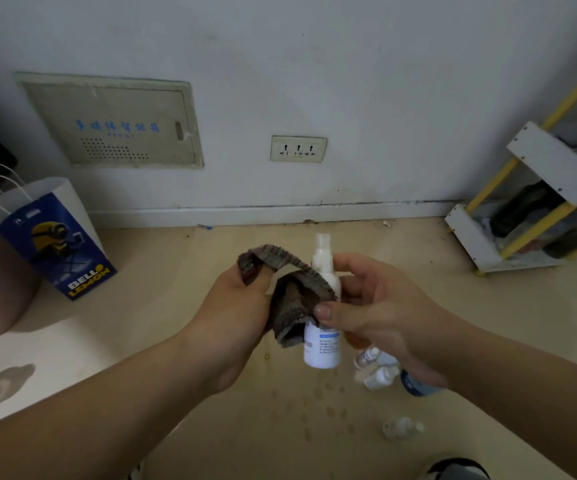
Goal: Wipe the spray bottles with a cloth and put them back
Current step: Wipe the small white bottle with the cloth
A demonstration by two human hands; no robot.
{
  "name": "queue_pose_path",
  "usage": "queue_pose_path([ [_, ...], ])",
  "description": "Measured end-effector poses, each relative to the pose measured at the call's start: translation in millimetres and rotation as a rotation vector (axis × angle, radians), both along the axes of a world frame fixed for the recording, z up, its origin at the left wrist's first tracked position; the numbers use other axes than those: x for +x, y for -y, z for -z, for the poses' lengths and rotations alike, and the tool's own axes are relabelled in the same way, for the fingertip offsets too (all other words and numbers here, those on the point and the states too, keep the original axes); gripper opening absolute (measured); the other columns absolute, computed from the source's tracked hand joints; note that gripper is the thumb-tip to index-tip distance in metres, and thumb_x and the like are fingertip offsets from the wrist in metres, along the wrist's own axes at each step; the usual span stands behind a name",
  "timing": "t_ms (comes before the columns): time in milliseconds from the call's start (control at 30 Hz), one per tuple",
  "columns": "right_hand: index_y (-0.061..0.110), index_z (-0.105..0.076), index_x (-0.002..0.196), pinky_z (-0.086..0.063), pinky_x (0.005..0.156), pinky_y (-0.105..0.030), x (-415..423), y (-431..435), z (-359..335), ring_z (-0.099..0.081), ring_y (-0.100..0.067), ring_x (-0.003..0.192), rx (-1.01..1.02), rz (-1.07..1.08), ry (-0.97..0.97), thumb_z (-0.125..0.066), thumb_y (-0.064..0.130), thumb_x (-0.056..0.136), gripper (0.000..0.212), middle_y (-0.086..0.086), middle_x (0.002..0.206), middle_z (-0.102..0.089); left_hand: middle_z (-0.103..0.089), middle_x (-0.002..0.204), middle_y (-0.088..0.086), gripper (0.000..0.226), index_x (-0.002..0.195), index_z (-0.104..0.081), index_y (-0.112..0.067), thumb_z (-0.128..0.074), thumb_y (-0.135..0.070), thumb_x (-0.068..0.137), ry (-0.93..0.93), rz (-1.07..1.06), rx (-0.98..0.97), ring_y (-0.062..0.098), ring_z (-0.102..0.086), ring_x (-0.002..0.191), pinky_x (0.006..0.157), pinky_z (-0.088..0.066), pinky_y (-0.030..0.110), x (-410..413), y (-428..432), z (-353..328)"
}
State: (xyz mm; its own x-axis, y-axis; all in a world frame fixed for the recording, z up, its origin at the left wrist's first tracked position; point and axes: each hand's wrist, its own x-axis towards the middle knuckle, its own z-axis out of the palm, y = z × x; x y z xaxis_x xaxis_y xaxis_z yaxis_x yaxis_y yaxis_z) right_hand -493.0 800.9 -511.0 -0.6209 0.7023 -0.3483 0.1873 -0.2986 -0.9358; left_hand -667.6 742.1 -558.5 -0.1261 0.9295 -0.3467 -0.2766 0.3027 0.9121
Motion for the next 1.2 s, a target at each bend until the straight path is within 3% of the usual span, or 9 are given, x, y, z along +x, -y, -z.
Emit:
queue_pose_path([
  [133,0.011,-0.061,0.126,-0.048,0.050,-0.014,1.7,-2.6,1.4,-0.069,-0.007,0.064,0.012,0.060,0.066,-0.071,-0.013,0.084,0.049,-0.009,0.089,-0.075,-0.072,0.129,0.008,0.033,0.136,-0.062,-0.015,-0.044,-0.029,0.112,0.083,-0.018,-0.005,0.027,-0.072,0.115,0.108,-0.050,0.048,3.3,0.9,2.2],
  [233,0.023,-0.066,0.121,-0.049,0.053,-0.013,0.4,-1.0,3.4,-0.072,-0.008,0.072,0.087,0.042,0.149,-0.075,-0.009,0.083,0.050,-0.005,0.092,-0.078,-0.078,0.114,-0.002,0.022,0.123,-0.068,-0.024,-0.055,-0.029,0.107,-0.093,0.004,0.053,0.019,-0.075,0.105,0.097,-0.058,0.045,8.6,4.2,-2.9],
  [300,0.031,-0.069,0.118,-0.055,0.063,-0.016,-2.0,1.1,4.8,-0.074,-0.008,0.083,0.158,0.012,0.185,-0.075,-0.010,0.082,0.054,-0.001,0.096,-0.079,-0.079,0.104,-0.004,0.015,0.114,-0.070,-0.024,-0.064,-0.026,0.101,-0.185,0.038,0.092,0.017,-0.075,0.101,0.086,-0.064,0.037,13.4,5.5,-9.5],
  [433,0.034,-0.070,0.124,-0.059,0.086,-0.030,-3.7,3.9,4.3,-0.074,-0.009,0.096,0.271,-0.020,0.205,-0.073,-0.013,0.081,0.064,0.007,0.099,-0.079,-0.077,0.100,0.003,0.010,0.104,-0.072,-0.031,-0.064,-0.026,0.101,-0.266,0.044,0.111,0.027,-0.074,0.094,0.080,-0.065,0.045,13.8,2.2,-13.5],
  [567,0.031,-0.070,0.126,-0.060,0.089,-0.035,-3.6,4.4,1.1,-0.075,-0.013,0.097,0.292,-0.042,0.183,-0.073,-0.014,0.081,0.064,0.004,0.102,-0.079,-0.077,0.089,-0.002,0.018,0.100,-0.074,-0.028,-0.059,-0.018,0.100,-0.312,0.005,0.166,0.015,-0.072,0.076,0.062,-0.058,0.026,11.8,3.9,-19.5],
  [700,0.010,-0.069,0.125,-0.053,0.060,-0.014,-1.2,2.4,-5.3,-0.071,-0.005,0.070,0.084,-0.084,0.016,-0.066,-0.019,0.084,0.050,-0.002,0.090,-0.078,-0.078,0.089,0.005,0.020,0.094,-0.075,-0.020,-0.056,-0.015,0.100,-0.322,-0.048,0.178,0.026,-0.075,0.086,0.078,-0.064,0.045,4.6,5.6,-19.2],
  [800,0.006,-0.065,0.129,-0.049,0.052,-0.011,-2.5,3.3,-10.1,-0.068,-0.005,0.061,0.012,-0.085,-0.051,-0.066,-0.018,0.084,0.051,-0.008,0.086,-0.074,-0.079,0.098,0.011,0.019,0.102,-0.073,-0.015,-0.055,-0.019,0.105,-0.208,-0.041,0.093,0.034,-0.075,0.097,0.093,-0.058,0.058,1.0,4.1,-17.1],
  [1000,0.006,-0.064,0.124,-0.050,0.051,-0.016,0.9,-3.2,-2.4,-0.068,-0.008,0.062,-0.049,0.008,-0.028,-0.071,-0.007,0.085,0.042,-0.010,0.092,-0.072,-0.076,0.121,0.009,0.035,0.125,-0.070,-0.010,-0.042,-0.026,0.111,0.144,0.023,-0.001,0.024,-0.073,0.113,0.100,-0.055,0.041,0.0,3.4,-15.5],
  [1200,0.004,-0.065,0.126,-0.050,0.051,-0.015,3.1,-4.3,-2.2,-0.067,-0.006,0.063,-0.101,0.018,-0.063,-0.067,-0.012,0.086,0.043,-0.010,0.092,-0.072,-0.078,0.114,0.005,0.030,0.118,-0.073,-0.015,-0.044,-0.021,0.110,0.119,0.030,0.033,0.021,-0.075,0.108,0.095,-0.056,0.040,3.3,2.5,-17.7],
])
